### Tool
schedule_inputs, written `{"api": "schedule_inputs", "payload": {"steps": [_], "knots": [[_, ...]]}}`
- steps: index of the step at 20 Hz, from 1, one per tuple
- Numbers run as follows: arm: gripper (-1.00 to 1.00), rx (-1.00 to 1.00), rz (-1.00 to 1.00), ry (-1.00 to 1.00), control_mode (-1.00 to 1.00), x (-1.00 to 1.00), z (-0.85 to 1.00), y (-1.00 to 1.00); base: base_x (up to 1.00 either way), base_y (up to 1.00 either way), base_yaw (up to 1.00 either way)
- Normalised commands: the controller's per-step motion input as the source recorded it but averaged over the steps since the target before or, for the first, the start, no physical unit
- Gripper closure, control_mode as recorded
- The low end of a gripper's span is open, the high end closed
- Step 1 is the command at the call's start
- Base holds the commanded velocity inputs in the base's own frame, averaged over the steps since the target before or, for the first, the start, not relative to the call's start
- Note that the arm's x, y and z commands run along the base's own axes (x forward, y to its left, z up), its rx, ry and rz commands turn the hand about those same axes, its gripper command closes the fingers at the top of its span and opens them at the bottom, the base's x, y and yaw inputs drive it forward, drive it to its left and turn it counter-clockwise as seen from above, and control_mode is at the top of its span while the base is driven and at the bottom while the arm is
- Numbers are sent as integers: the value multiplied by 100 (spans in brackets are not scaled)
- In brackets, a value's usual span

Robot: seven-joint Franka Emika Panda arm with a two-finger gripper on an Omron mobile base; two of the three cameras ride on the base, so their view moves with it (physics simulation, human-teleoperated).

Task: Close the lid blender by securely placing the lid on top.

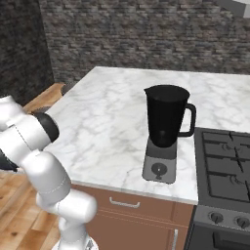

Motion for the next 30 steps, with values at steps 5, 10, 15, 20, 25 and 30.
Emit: {"api": "schedule_inputs", "payload": {"steps": [5,10,15,20,25,30], "knots": [[-100,0,1,1,-100,18,-18,1,0,0,0],[-100,-1,0,1,-100,18,-22,2,0,0,0],[-100,0,0,1,-100,12,-15,0,0,0,0],[-100,0,0,0,-100,9,-7,5,0,0,0],[-100,0,0,0,-100,13,-9,4,0,0,0],[-100,0,0,0,-100,12,-20,7,0,0,0]]}}
